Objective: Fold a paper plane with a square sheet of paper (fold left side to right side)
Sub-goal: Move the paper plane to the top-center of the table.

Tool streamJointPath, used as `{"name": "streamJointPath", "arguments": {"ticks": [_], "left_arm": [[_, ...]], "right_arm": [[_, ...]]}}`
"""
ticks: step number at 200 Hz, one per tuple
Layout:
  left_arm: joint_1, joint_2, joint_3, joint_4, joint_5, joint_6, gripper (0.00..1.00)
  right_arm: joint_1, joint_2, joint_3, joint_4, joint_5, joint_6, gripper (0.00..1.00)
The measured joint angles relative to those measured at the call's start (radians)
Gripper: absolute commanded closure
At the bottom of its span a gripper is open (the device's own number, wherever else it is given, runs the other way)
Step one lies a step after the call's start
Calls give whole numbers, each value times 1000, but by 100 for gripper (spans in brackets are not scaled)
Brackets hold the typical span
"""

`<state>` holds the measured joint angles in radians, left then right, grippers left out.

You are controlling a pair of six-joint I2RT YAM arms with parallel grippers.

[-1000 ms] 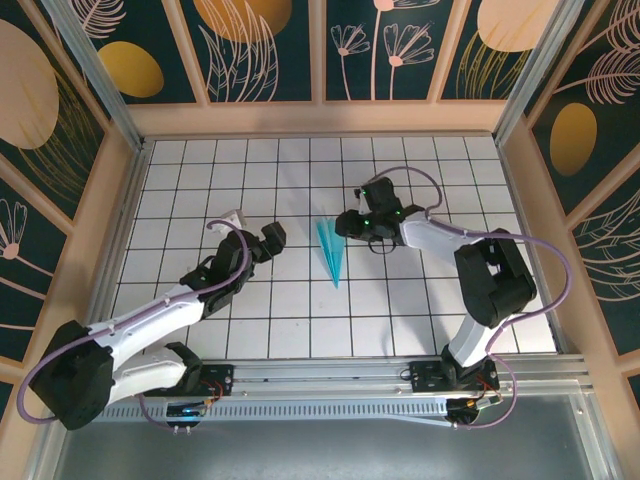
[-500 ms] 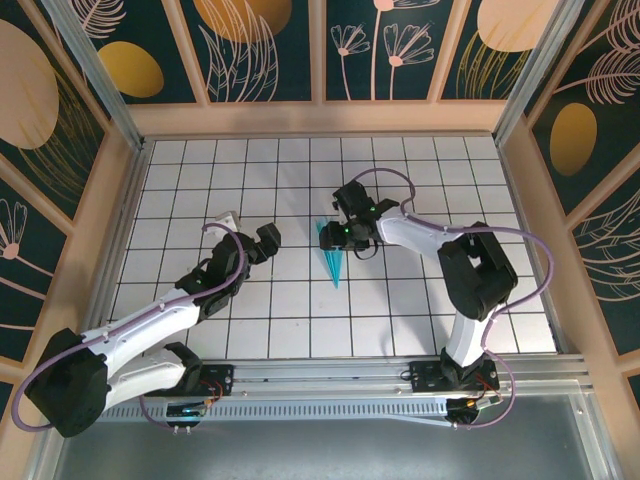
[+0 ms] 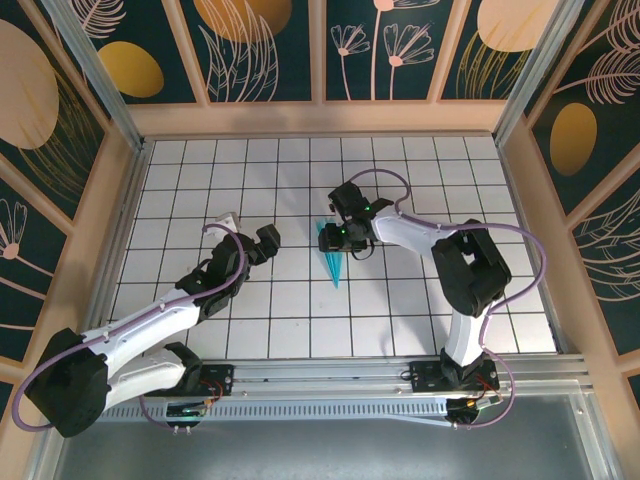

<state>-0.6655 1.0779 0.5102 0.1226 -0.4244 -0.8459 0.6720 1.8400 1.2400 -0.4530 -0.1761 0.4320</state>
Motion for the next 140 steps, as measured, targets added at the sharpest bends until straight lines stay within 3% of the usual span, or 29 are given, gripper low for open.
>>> {"name": "streamJointPath", "arguments": {"ticks": [140], "left_arm": [[0, 25, 0, 0, 1, 7, 1]], "right_arm": [[5, 29, 2, -27, 19, 6, 69]]}}
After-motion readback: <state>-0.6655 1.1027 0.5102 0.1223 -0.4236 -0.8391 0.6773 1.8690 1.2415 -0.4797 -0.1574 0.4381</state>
